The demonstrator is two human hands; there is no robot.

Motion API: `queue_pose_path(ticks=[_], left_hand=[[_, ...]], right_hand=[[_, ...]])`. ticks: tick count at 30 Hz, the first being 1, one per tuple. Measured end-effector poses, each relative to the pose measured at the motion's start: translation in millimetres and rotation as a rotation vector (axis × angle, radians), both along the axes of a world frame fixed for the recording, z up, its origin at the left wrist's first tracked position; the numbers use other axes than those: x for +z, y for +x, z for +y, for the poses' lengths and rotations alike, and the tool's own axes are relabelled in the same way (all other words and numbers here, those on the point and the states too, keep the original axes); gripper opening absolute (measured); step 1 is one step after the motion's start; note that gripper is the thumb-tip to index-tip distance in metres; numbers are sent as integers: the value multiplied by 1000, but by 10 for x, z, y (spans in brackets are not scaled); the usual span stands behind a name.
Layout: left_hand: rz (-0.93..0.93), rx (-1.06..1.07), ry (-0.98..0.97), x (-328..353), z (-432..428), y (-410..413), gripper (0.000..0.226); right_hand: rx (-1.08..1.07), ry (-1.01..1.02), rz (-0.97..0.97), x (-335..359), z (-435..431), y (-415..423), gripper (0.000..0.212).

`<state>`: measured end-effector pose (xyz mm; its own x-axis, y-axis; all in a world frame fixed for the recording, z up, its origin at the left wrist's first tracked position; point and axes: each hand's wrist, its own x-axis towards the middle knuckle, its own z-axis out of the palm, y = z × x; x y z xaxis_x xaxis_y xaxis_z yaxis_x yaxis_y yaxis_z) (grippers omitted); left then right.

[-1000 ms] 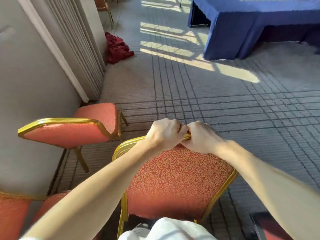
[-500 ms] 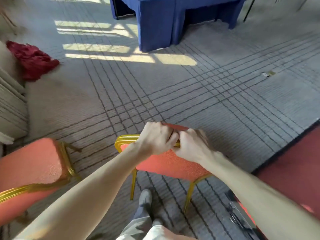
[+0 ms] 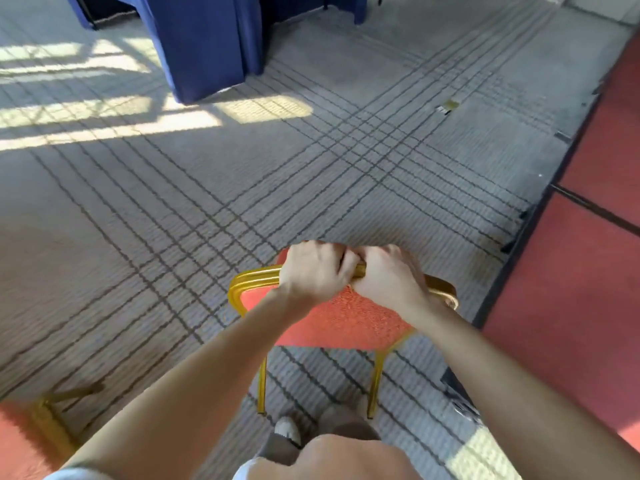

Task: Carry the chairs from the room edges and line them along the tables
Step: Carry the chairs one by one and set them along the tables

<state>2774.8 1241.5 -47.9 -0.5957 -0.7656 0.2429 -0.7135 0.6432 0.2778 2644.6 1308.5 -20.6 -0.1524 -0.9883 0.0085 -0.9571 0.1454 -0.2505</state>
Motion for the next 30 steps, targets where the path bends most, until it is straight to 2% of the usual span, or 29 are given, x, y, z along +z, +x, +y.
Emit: queue_pose_path(ticks=[4, 9, 15, 20, 26, 30], left_hand=[[34, -36, 59, 144, -452, -248, 59], [39, -76, 161, 257, -1281, -574, 54], [-32, -32, 214, 396, -2373, -1137, 34], [-37, 71, 345, 397, -3189, -1573, 39], [-109, 74, 349, 224, -3955, -1961, 35], [-211, 20, 277, 69, -4511, -2218, 37]], right_hand=[[-76, -77, 30, -12, -441, -279, 30], [-63, -150, 25, 62, -1221, -629, 25], [13, -92, -22, 74, -2386, -1227, 30], [42, -71, -88, 38, -3241, -1673, 45], [41, 1, -199, -9, -3956, -2047, 45], [29, 40, -190, -117, -4507, -2310, 43]])
